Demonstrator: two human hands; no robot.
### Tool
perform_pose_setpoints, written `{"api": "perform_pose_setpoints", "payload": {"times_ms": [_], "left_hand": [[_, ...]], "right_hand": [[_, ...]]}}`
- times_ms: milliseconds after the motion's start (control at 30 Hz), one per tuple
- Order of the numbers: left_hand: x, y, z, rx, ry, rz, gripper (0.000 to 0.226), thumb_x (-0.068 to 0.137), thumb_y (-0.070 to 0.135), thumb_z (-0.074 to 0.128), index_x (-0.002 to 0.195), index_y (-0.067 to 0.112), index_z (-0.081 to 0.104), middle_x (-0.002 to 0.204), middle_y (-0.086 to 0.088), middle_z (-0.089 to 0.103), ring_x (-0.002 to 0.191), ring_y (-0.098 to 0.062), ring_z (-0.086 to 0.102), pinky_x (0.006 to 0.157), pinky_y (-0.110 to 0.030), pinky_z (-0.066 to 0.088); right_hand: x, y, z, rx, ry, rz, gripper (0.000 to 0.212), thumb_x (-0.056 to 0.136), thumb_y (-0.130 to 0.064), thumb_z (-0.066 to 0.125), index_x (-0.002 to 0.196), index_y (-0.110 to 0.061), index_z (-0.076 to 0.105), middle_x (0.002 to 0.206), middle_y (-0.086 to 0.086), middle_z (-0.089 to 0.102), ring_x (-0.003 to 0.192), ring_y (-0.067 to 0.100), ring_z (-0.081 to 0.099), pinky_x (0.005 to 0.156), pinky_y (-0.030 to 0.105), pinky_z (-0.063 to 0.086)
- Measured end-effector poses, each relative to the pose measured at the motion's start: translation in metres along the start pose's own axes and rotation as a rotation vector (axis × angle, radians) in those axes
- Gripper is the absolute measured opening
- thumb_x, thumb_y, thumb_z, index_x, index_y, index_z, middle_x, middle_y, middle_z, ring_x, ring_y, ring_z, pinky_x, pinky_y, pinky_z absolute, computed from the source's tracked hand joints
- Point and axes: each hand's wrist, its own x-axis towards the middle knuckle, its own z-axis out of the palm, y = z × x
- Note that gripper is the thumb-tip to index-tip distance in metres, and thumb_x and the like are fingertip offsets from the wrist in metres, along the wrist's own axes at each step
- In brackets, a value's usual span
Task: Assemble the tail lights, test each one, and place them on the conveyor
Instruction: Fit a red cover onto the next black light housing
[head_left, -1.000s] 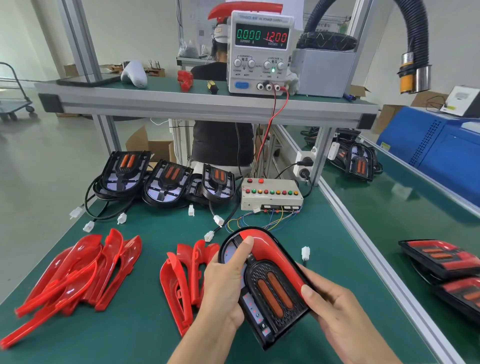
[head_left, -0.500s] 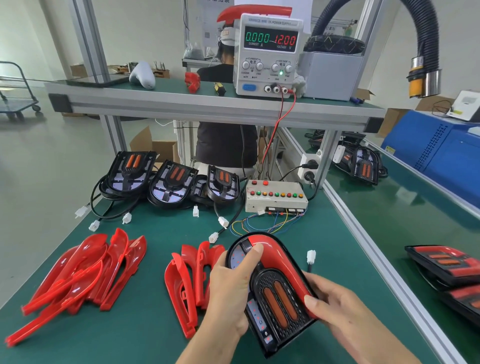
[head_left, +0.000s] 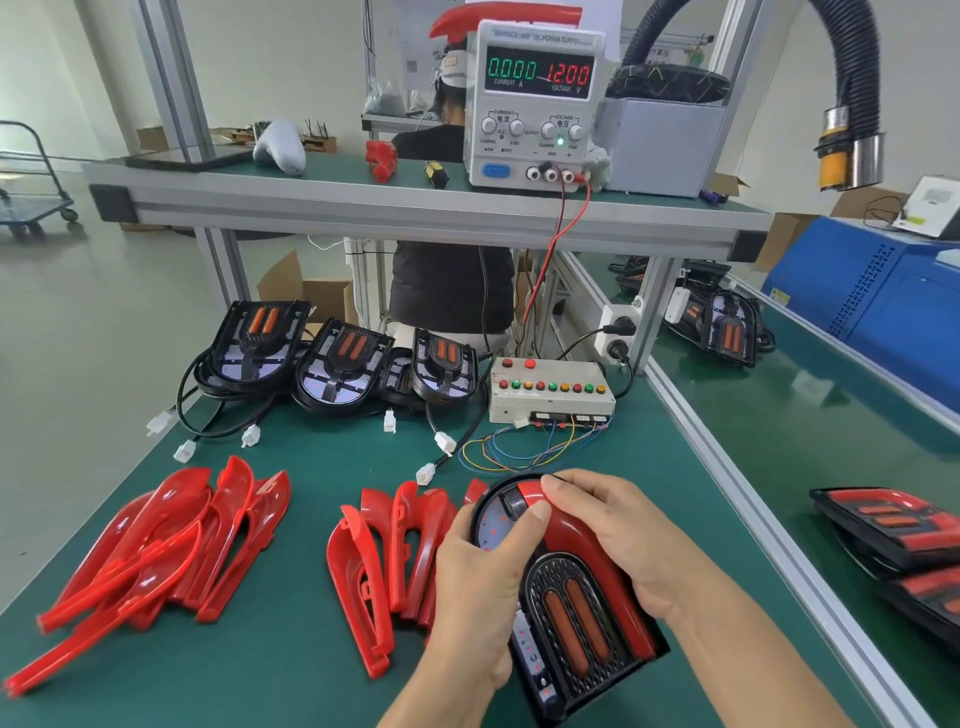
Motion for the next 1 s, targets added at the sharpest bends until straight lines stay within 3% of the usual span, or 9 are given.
{"api": "perform_pose_setpoints", "payload": {"times_ms": [400, 500, 600, 733, 900, 1000], "left_hand": [[0.0, 0.001, 0.0, 0.002, -0.022, 0.011, 0.04, 0.073, 0.02, 0.09, 0.109, 0.015, 0.074, 0.105, -0.014, 0.077, 0.098, -0.033, 0.075, 0.086, -0.043, 0.06], [0.002, 0.005, 0.001, -0.017, -0.018, 0.025, 0.042, 0.071, 0.02, 0.091, 0.109, 0.013, 0.073, 0.102, -0.015, 0.077, 0.093, -0.032, 0.075, 0.08, -0.04, 0.062], [0.002, 0.009, 0.005, -0.019, -0.041, 0.055, 0.041, 0.07, 0.025, 0.089, 0.107, 0.016, 0.074, 0.105, -0.014, 0.077, 0.095, -0.031, 0.075, 0.083, -0.041, 0.061], [0.0, 0.007, 0.005, -0.007, -0.058, 0.07, 0.036, 0.07, 0.026, 0.089, 0.103, 0.021, 0.075, 0.104, -0.014, 0.077, 0.095, -0.03, 0.075, 0.082, -0.039, 0.061], [0.0, 0.003, 0.004, -0.002, -0.037, 0.042, 0.036, 0.064, 0.031, 0.091, 0.096, 0.023, 0.076, 0.099, -0.015, 0.077, 0.087, -0.029, 0.075, 0.076, -0.038, 0.061], [0.0, 0.001, 0.003, 0.021, -0.029, 0.037, 0.033, 0.067, 0.028, 0.09, 0.097, 0.024, 0.076, 0.1, -0.014, 0.077, 0.09, -0.03, 0.075, 0.081, -0.041, 0.061]], "right_hand": [[0.002, -0.003, 0.002, -0.037, 0.005, -0.013, 0.027, 0.099, -0.022, 0.064, 0.076, -0.022, 0.076, 0.072, 0.002, 0.07, 0.064, 0.013, 0.064, 0.059, 0.023, 0.052], [0.005, -0.01, 0.005, -0.035, 0.013, 0.026, 0.026, 0.097, -0.028, 0.067, 0.084, -0.006, 0.075, 0.078, 0.011, 0.067, 0.07, 0.02, 0.062, 0.066, 0.031, 0.051], [0.008, -0.014, 0.004, -0.022, 0.033, 0.04, 0.036, 0.093, -0.03, 0.072, 0.094, 0.006, 0.069, 0.081, 0.015, 0.064, 0.072, 0.024, 0.06, 0.068, 0.034, 0.049], [0.007, -0.017, 0.003, 0.052, -0.004, 0.106, 0.021, 0.089, -0.026, 0.075, 0.097, -0.006, 0.072, 0.086, 0.019, 0.063, 0.071, 0.025, 0.059, 0.065, 0.032, 0.05], [0.006, -0.008, 0.002, 0.124, -0.002, 0.115, 0.041, 0.076, -0.031, 0.079, 0.102, 0.0, 0.071, 0.088, 0.021, 0.066, 0.067, 0.024, 0.061, 0.065, 0.031, 0.053], [0.007, -0.007, 0.001, 0.143, -0.016, 0.13, 0.033, 0.074, -0.03, 0.08, 0.094, -0.005, 0.072, 0.081, 0.015, 0.067, 0.064, 0.021, 0.062, 0.062, 0.029, 0.054]]}}
